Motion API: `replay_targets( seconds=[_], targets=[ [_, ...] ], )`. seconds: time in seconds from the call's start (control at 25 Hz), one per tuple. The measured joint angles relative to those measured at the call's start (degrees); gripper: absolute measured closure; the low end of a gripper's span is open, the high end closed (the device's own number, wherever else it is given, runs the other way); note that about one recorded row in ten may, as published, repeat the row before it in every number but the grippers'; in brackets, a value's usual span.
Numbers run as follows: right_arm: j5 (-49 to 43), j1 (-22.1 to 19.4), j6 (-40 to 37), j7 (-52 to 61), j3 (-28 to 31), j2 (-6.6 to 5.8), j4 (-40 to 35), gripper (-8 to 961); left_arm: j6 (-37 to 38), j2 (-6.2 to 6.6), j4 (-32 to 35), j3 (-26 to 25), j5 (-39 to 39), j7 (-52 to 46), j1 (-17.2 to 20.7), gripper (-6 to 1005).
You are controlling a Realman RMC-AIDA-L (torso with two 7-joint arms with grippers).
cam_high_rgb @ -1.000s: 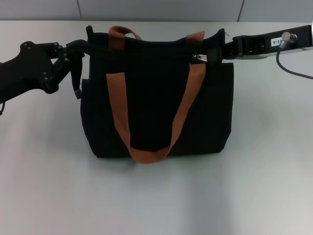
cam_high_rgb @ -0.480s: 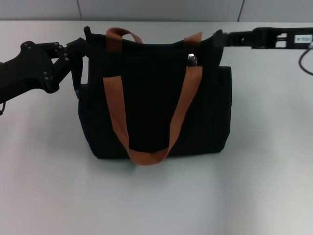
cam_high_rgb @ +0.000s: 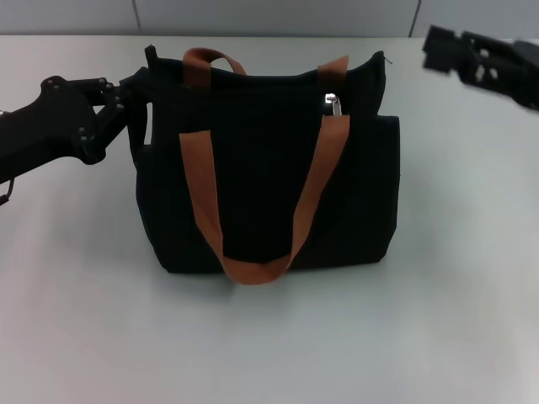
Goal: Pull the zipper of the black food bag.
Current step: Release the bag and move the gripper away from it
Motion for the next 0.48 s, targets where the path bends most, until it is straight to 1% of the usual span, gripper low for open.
replay_targets(
  seconds=[0.08,0.12,0.16,0.28,0.32,0.36,0.4,0.48],
  targets=[
    [0.6,-0.8,-4.4,-7.5,0.1,-0.38,2.9,429,0.0,0.14,-0.1,0.0,0.1,-0.3,0.0,865],
    [0.5,-1.7,-7.9,-14.6,0.0,-0.51,5.3,409,0.1,0.21,-0.1,0.1,0.2,-0.4,0.0,865],
    [0.5,-1.7,-7.9,-14.6,0.0,-0.51,5.3,389,0.1,0.21,-0.1,0.1,0.2,-0.4,0.0,864],
    [-1.7,-3.6,-10.1,-24.6,-0.6,-0.71,9.0,329,0.0,0.33,-0.1,0.3,0.3,-0.7,0.1,863],
    [-4.4,-4.5,-10.4,-29.6,-0.7,-0.63,10.6,287,0.0,0.38,0.0,0.3,0.7,-1.3,0.1,863],
    [-6.3,-4.9,-10.4,-32.1,-0.7,-0.54,11.4,245,0.0,0.38,0.0,0.3,0.7,-1.3,0.1,863],
    [-6.3,-4.9,-10.4,-32.1,-0.7,-0.54,11.4,204,-0.1,0.43,0.1,0.3,1.1,-1.6,0.1,862],
    [-10.9,-5.6,-10.2,-37.7,-0.7,-0.41,13.4,120,-0.1,0.56,0.1,0.3,2.0,-2.1,0.2,861]
  ],
)
